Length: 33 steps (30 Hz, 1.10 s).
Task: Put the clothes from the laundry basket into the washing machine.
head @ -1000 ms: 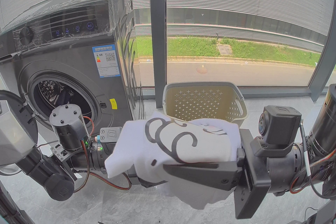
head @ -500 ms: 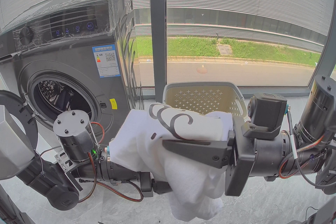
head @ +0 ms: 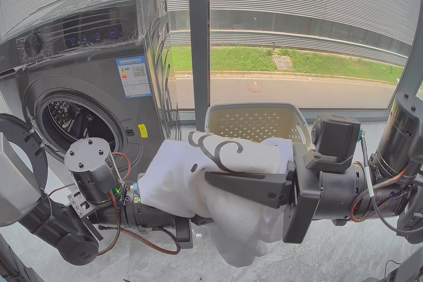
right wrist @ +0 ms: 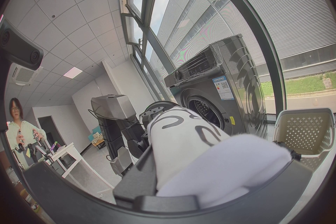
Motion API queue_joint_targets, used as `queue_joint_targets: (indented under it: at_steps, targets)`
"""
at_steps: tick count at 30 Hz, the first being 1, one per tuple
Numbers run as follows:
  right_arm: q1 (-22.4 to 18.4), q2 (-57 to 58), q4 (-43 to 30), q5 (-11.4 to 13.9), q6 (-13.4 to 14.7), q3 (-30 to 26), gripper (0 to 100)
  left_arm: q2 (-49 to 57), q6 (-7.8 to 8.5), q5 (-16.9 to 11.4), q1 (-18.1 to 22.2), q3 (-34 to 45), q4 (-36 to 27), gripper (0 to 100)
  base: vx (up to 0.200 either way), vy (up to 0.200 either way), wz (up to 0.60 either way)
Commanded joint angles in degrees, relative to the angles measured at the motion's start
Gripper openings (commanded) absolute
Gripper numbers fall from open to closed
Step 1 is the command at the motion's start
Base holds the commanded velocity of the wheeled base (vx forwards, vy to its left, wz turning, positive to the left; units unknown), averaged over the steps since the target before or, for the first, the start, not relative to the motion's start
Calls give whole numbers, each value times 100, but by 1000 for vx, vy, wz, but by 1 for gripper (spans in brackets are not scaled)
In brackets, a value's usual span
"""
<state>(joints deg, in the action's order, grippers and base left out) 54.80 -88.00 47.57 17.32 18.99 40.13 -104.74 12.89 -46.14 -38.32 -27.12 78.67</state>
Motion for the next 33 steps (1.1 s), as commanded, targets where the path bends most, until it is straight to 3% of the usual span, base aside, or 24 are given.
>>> queue_joint_targets:
  at_steps: [1,12,13,18,21,25,27,31,32,33]
  targets:
    - [-4,29,-2,-1,-1,-5,0,-20,-5,0,-1,-3,0,0,0,0,0]
    - [-4,29,7,34,-1,118,0,15,-76,9,8,5,8,0,0,0,0]
    - [-4,29,7,34,-1,135,100,24,-76,17,8,5,17,0,0,0,0]
    - [-136,99,7,8,26,-32,100,59,-93,61,35,-3,26,0,0,0,0]
    - [-479,380,-2,-1,61,-638,100,147,-190,70,70,23,44,0,0,0,0]
    - [-1410,794,-2,-1,61,-1737,100,305,-243,70,202,58,52,0,0,0,0]
    - [-1700,837,-2,-1,61,-1895,100,332,-243,70,202,58,52,0,0,0,0]
    - [-2702,890,-2,-98,34,-2018,100,340,-295,123,228,93,44,0,0,0,0]
    - [-2702,890,-2,-98,34,-2018,100,340,-295,123,228,93,44,0,0,0,0]
    - [-3309,899,-2,-141,17,-1921,100,323,-515,351,333,190,52,0,0,0,0]
